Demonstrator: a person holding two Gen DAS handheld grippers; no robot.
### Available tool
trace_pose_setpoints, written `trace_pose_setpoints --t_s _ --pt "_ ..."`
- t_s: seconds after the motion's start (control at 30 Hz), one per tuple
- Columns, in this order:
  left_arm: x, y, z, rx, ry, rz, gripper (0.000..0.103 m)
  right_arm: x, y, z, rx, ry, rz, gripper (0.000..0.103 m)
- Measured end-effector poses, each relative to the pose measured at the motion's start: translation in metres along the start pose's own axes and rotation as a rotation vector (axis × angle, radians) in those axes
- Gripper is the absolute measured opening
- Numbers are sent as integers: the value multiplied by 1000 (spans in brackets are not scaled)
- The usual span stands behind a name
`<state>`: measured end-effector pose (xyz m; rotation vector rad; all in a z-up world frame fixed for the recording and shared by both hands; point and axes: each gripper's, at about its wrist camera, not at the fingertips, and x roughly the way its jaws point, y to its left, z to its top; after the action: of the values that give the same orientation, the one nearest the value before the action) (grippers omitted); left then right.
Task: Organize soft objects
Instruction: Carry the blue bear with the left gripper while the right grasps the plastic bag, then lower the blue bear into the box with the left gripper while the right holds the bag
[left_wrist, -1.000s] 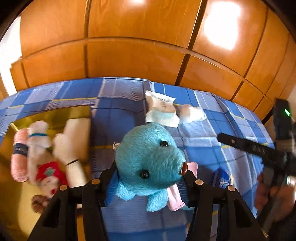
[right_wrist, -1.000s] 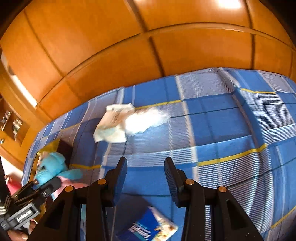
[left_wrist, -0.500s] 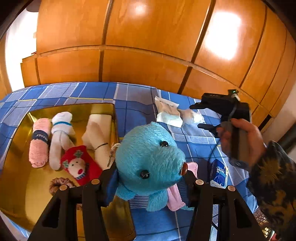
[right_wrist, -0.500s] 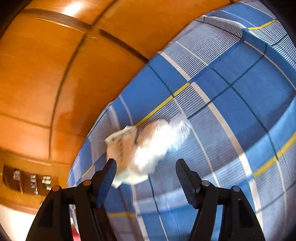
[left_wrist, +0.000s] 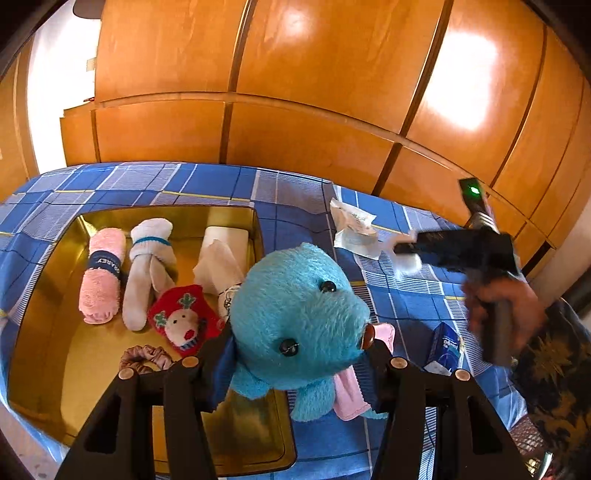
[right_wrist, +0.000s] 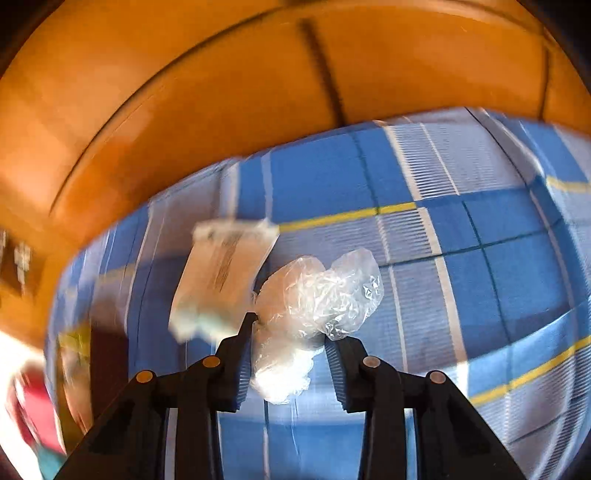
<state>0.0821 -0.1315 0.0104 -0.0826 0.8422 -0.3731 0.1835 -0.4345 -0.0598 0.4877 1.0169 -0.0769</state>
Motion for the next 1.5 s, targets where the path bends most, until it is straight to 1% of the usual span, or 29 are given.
trace_pose_setpoints --t_s 0.07,0.13,0.23,0.3,0.37,0.43,0.57,0.67,0.77,0.9,1.0,1.17,1.23,1.33,1.43,1.5 --pt "-1 0 -1 3 -4 25 57 -9 12 -15 -89 33 14 35" --pt "-2 -1 -2 2 -1 42 57 -16 14 -30 -146 59 21 35" --pt "-4 -3 -4 10 -2 68 57 -22 16 -55 -228 84 0 35" --pt "-5 -5 -5 19 -4 82 57 -19 14 -69 -290 98 -36 36" --pt "-7 -7 -6 25 -3 94 57 -13 11 -78 -323 81 -41 36" --pt "-7 -7 -7 26 -2 103 57 -7 5 -85 -322 94 -27 37" --pt "-7 -9 -8 25 2 113 57 -8 8 -95 -367 55 -45 37" --pt "-8 -11 -9 32 2 119 57 -8 9 -94 -363 45 -43 37" --pt "-9 -12 -10 36 2 128 57 -6 4 -89 -332 37 -5 37" --pt "-10 -13 -10 37 0 139 57 -7 -4 -83 -260 52 48 38" --pt "-11 -14 -10 40 -2 145 57 -8 -6 -81 -244 60 61 38" --pt "-17 -14 -11 40 -15 158 57 -8 -2 -82 -271 54 36 35" --pt "-20 -12 -11 38 -21 165 57 -8 6 -87 -331 41 -8 35" --pt "-24 -8 -11 32 -28 179 57 -6 14 -92 -395 27 -50 35" --pt "-30 -1 -11 25 -39 191 57 -5 15 -94 -412 21 -62 35" --pt "-38 11 -9 -7 -44 187 57 -5 15 -94 -409 17 -63 35"
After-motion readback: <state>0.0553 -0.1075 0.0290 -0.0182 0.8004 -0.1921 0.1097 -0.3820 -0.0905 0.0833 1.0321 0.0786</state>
